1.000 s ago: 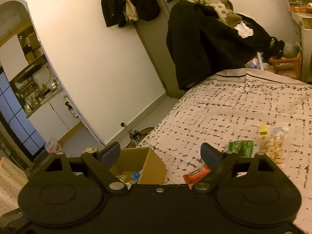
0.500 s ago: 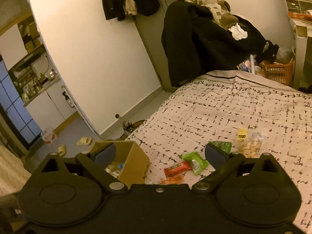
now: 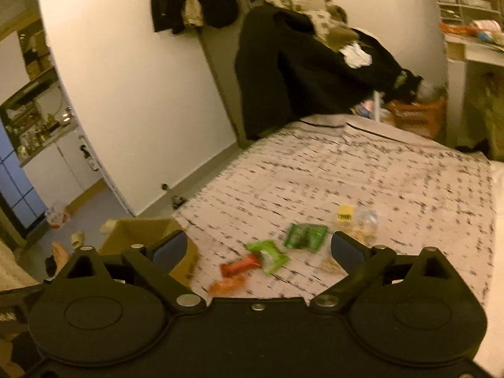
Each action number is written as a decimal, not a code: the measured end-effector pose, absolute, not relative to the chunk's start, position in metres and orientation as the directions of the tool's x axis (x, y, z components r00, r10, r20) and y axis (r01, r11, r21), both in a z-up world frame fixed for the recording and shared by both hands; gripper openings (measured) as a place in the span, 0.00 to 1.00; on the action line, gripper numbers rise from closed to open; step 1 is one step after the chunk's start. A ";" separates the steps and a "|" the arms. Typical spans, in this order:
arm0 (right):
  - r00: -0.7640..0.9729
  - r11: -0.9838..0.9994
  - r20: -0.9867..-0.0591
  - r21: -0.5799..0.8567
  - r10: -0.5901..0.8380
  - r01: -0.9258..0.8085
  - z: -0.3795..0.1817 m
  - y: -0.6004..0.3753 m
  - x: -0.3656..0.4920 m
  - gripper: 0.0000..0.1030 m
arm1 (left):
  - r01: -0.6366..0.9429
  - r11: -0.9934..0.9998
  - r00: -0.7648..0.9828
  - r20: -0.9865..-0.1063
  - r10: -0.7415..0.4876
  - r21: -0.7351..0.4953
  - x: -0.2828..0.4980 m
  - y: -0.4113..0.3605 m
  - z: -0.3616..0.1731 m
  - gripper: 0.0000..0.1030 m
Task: Organize snacks
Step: 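Withdraw both tools from the box toward the remaining snacks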
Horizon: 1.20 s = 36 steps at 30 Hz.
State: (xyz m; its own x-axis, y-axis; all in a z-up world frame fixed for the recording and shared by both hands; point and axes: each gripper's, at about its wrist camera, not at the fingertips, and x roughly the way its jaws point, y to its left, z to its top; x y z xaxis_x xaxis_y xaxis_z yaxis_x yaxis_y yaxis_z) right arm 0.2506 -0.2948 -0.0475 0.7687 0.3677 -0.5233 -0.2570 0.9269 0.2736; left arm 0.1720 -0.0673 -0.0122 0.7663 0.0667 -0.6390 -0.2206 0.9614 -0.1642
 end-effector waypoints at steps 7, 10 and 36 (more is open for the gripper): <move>0.762 0.940 -0.557 0.268 0.331 -0.212 -0.061 -0.306 0.246 0.96 | -0.225 0.957 0.747 -0.664 0.049 -0.183 0.173 -0.075 -0.028 1.00; 0.761 0.942 -0.561 0.260 0.326 -0.212 -0.063 -0.305 0.246 0.96 | -0.218 0.959 0.747 -0.663 0.046 -0.179 0.172 -0.077 -0.031 1.00; 0.760 0.953 -0.608 0.299 0.228 -0.047 -0.080 -0.345 0.270 0.96 | -0.174 0.961 0.753 -0.658 -0.011 -0.215 0.198 -0.105 -0.070 0.95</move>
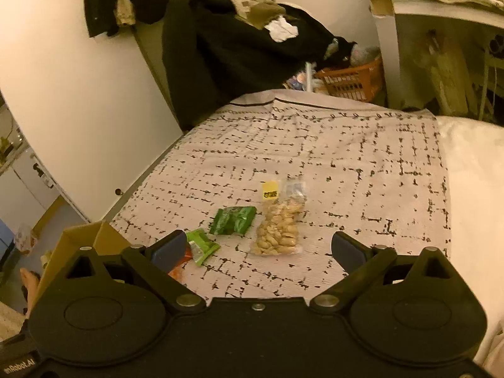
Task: Organize snacks
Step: 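Withdraw both tools from the box toward the remaining snacks, then close the left tool on the orange packet while the right tool grasps the peanut bag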
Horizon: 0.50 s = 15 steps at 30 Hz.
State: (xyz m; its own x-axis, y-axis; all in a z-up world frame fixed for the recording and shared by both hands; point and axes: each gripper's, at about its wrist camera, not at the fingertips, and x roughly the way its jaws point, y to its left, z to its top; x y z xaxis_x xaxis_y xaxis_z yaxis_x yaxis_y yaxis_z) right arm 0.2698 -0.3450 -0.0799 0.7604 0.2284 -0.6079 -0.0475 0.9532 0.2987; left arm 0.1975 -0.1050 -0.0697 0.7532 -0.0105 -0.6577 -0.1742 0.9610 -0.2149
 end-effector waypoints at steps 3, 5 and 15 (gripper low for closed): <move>0.751 0.955 -0.622 0.295 0.220 -0.034 -0.085 -0.348 0.273 0.96 | -0.165 0.961 0.745 -0.667 -0.025 -0.221 0.204 -0.110 -0.078 0.95; 0.744 0.956 -0.634 0.293 0.210 -0.020 -0.089 -0.350 0.277 0.96 | -0.154 0.962 0.743 -0.669 -0.037 -0.224 0.209 -0.114 -0.082 0.94; 0.726 0.942 -0.654 0.335 0.214 0.023 -0.108 -0.361 0.295 0.93 | -0.150 0.966 0.732 -0.680 -0.035 -0.212 0.237 -0.125 -0.113 0.90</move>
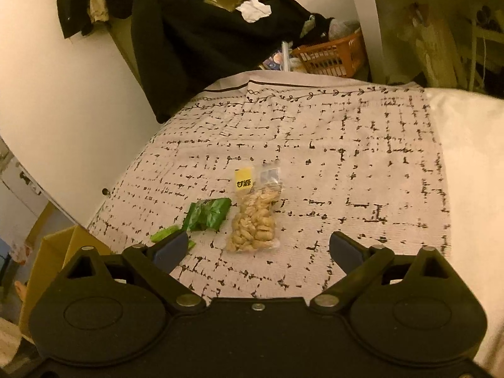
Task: Organize snacks
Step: 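Close the left tool on the orange packet while the right tool grasps the peanut bag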
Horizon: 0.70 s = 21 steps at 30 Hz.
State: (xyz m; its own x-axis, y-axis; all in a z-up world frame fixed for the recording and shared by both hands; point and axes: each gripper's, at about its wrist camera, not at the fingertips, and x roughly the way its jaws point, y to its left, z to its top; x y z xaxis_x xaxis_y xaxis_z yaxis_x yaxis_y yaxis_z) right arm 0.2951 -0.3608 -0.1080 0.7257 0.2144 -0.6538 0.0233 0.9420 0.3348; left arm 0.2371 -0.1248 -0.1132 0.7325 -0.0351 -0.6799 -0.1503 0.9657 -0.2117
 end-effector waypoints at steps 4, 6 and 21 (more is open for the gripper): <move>0.710 0.934 -0.667 0.356 0.226 0.037 -0.121 -0.360 0.317 0.86 | -0.178 0.968 0.731 -0.683 0.011 -0.175 0.254 -0.126 -0.130 0.90; 0.707 0.928 -0.666 0.372 0.237 0.040 -0.125 -0.357 0.325 0.86 | -0.200 0.966 0.725 -0.687 0.033 -0.166 0.261 -0.124 -0.138 0.90; 0.672 0.939 -0.710 0.337 0.209 0.063 -0.154 -0.344 0.348 0.86 | -0.351 0.920 0.702 -0.699 0.135 -0.174 0.297 -0.126 -0.174 0.90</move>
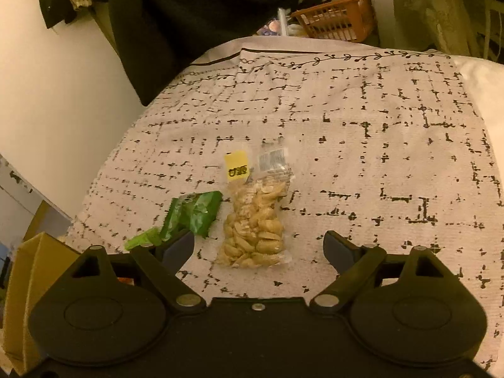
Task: Organize snacks
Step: 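Close the left tool on the orange packet while the right tool grasps the peanut bag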
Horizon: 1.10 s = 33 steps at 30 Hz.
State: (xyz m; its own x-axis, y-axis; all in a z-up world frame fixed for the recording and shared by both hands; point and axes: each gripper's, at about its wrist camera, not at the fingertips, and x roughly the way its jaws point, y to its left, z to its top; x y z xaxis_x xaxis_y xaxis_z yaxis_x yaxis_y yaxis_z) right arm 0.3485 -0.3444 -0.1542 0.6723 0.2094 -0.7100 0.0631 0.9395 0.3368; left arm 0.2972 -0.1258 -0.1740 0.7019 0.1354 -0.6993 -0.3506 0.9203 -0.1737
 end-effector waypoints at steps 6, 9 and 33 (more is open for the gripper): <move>0.677 0.945 -0.709 0.320 0.196 0.061 -0.158 -0.343 0.360 0.86 | -0.389 0.903 0.698 -0.698 0.159 -0.183 0.307 -0.124 -0.182 0.90; 0.682 0.952 -0.706 0.303 0.188 0.052 -0.159 -0.342 0.372 0.85 | -0.405 0.899 0.695 -0.694 0.186 -0.165 0.310 -0.127 -0.184 0.88; 0.707 0.961 -0.682 0.277 0.189 0.011 -0.148 -0.336 0.369 0.23 | -0.403 0.901 0.718 -0.666 0.201 -0.163 0.292 -0.125 -0.166 0.46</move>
State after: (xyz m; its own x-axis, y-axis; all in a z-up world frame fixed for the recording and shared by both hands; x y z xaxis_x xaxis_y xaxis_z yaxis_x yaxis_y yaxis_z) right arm 0.3693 -0.3363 -0.1476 0.7070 0.1888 -0.6815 0.0109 0.9607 0.2774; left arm 0.2922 -0.1253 -0.1656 0.7179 0.2010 -0.6665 -0.4031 0.9006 -0.1625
